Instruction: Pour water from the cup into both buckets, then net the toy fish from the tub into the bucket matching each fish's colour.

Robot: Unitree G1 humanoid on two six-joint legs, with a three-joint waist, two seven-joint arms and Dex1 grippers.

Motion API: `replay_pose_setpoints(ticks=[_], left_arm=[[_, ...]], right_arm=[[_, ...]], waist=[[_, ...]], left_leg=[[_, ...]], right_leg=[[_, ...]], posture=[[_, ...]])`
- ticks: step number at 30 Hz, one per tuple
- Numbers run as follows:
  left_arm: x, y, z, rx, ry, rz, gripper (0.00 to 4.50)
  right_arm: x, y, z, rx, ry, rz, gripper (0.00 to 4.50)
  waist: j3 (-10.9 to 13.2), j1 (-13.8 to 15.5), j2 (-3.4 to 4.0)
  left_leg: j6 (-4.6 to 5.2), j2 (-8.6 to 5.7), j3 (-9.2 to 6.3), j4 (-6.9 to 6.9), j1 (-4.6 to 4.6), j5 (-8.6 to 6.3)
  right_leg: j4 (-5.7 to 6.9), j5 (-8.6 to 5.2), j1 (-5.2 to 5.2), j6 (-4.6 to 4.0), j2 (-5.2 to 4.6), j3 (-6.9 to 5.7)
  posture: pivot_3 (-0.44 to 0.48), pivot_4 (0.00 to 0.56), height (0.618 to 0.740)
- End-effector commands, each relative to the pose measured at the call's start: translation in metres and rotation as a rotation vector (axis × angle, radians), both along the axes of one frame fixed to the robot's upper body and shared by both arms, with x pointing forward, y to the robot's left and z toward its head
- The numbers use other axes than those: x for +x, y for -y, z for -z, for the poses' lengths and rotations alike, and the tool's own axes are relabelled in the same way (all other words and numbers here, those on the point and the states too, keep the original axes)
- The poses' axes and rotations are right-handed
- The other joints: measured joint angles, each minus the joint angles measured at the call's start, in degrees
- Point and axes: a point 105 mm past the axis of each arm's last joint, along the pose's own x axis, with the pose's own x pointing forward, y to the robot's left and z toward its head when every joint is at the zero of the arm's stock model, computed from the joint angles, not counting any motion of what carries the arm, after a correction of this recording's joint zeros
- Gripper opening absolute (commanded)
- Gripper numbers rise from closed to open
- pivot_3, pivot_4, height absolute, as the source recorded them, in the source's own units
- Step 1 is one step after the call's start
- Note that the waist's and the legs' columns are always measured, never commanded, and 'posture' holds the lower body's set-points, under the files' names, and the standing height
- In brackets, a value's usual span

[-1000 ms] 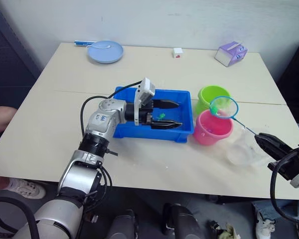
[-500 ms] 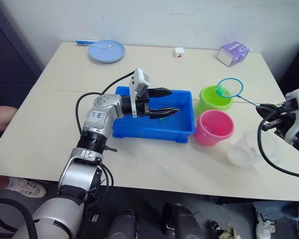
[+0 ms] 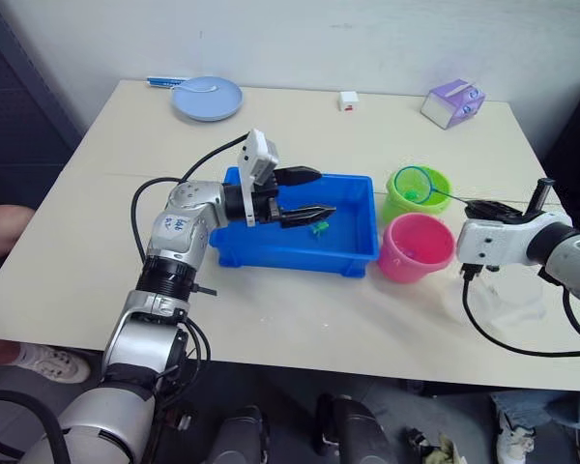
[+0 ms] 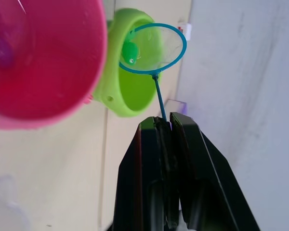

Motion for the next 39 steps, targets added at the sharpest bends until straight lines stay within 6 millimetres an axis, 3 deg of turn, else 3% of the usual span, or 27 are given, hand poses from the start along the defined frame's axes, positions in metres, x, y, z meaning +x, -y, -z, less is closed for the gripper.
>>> replay_pose_setpoints(ticks=[1, 4, 9, 11, 13, 15, 17, 19, 26, 28, 33, 36, 39], left_arm=[[-0.002, -0.003, -0.013, -0.013, 0.059, -0.005, 4.5], [0.0, -0.005, -0.014, -0.012, 0.061, -0.014, 4.5], [0.0, -0.005, -0.015, -0.009, 0.064, -0.015, 4.5], [0.001, -0.005, -0.015, -0.01, 0.062, -0.017, 4.5], [0.0, -0.006, -0.015, -0.007, 0.06, -0.014, 4.5], [-0.002, -0.006, -0.013, -0.001, 0.06, -0.008, 4.5], [-0.001, -0.006, -0.014, -0.001, 0.063, -0.015, 4.5], [-0.001, -0.007, -0.015, -0.002, 0.064, -0.018, 4.5], [0.0, -0.008, -0.015, -0.006, 0.069, -0.029, 4.5], [-0.001, -0.008, -0.012, 0.007, 0.067, -0.026, 4.5], [0.003, -0.025, -0.001, 0.058, 0.046, -0.08, 4.5], [0.004, -0.045, 0.013, 0.125, 0.028, -0.127, 4.5], [0.003, -0.062, 0.023, 0.198, 0.035, -0.172, 4.5]], right_arm=[[-0.002, 0.004, -0.024, -0.09, 0.058, 0.003, 0.76], [0.0, 0.011, -0.037, -0.071, 0.124, 0.029, 0.76], [0.001, 0.007, -0.03, -0.114, 0.094, 0.006, 0.76], [0.003, 0.012, -0.036, -0.117, 0.124, 0.029, 0.76], [0.0, 0.005, -0.01, -0.194, -0.007, -0.024, 0.76], [-0.003, 0.003, 0.001, -0.211, -0.048, -0.051, 0.76], [0.003, 0.019, -0.031, -0.206, 0.095, 0.021, 0.76], [0.004, 0.023, -0.043, -0.216, 0.137, 0.03, 0.76], [0.003, 0.013, -0.026, -0.24, 0.063, -0.034, 0.76], [0.003, 0.009, -0.023, -0.141, 0.053, -0.043, 0.76], [0.005, -0.007, -0.044, 0.238, 0.099, -0.038, 0.76], [0.006, -0.038, -0.043, 0.439, 0.028, -0.114, 0.76], [0.006, -0.064, -0.034, 0.484, -0.062, -0.173, 0.76]], waist=[[0.0, 0.0, 0.0], [0.0, 0.0, 0.0], [0.0, 0.0, 0.0], [0.0, 0.0, 0.0], [0.0, 0.0, 0.0], [0.0, 0.0, 0.0], [0.0, 0.0, 0.05], [0.1, 0.0, 0.12], [0.1, -0.1, 0.13], [0.1, -0.1, 0.12], [0.1, -0.5, 0.12], [0.1, -1.4, 0.14], [0.0, -1.4, 0.14]], left_leg=[[0.0, 0.01, 0.0, 0.0, 0.0, 0.0], [-0.02, 0.05, -0.03, 0.0, 0.0, 0.0], [-0.02, 0.03, 0.0, 0.01, 0.0, 0.01], [-0.02, 0.03, 0.0, 0.01, 0.01, 0.01], [-0.02, 0.03, 0.01, 0.02, 0.01, 0.01], [-0.02, 0.04, 0.0, 0.01, 0.02, 0.01], [-0.02, 0.03, 0.01, 0.01, 0.01, 0.01], [-0.02, -0.03, 0.06, 0.04, -0.01, 0.01], [-0.05, 0.06, 0.05, 0.02, 0.01, 0.01], [-0.04, 0.04, 0.06, 0.05, 0.02, 0.01], [-0.04, 0.05, 0.06, 0.07, 0.04, 0.01], [-0.04, 0.07, 0.05, 0.07, 0.07, 0.01], [-0.05, 0.08, -0.02, 0.1, 0.07, 0.02]], right_leg=[[0.0, 0.0, 0.0, 0.0, 0.01, 0.0], [-0.02, 0.0, 0.01, 0.0, 0.04, -0.03], [0.01, 0.0, 0.0, 0.0, 0.03, -0.01], [0.01, 0.0, 0.0, 0.0, 0.03, -0.01], [0.04, 0.0, 0.0, 0.0, 0.02, 0.0], [0.02, 0.0, 0.02, 0.0, 0.03, -0.01], [0.02, 0.0, 0.01, 0.0, 0.03, 0.0], [0.07, 0.0, -0.02, 0.0, -0.02, 0.03], [0.06, 0.0, -0.01, 0.0, 0.04, 0.02], [0.08, 0.0, 0.01, 0.0, 0.03, 0.02], [0.14, 0.0, -0.01, 0.0, 0.06, 0.02], [0.2, 0.0, -0.01, 0.0, 0.06, 0.04], [0.21, 0.0, 0.01, 0.0, 0.05, 0.02]], posture=[[0.0, 0.15, 0.739], [0.0, 0.15, 0.739], [0.0, 0.15, 0.739], [0.0, 0.15, 0.739], [0.0, 0.15, 0.739], [0.0, 0.15, 0.739], [0.0, 0.15, 0.739], [0.0, 0.15, 0.739], [0.0, 0.15, 0.739], [0.0, 0.15, 0.739], [0.0, 0.15, 0.739], [0.0, 0.15, 0.739], [0.0, 0.15, 0.739]])
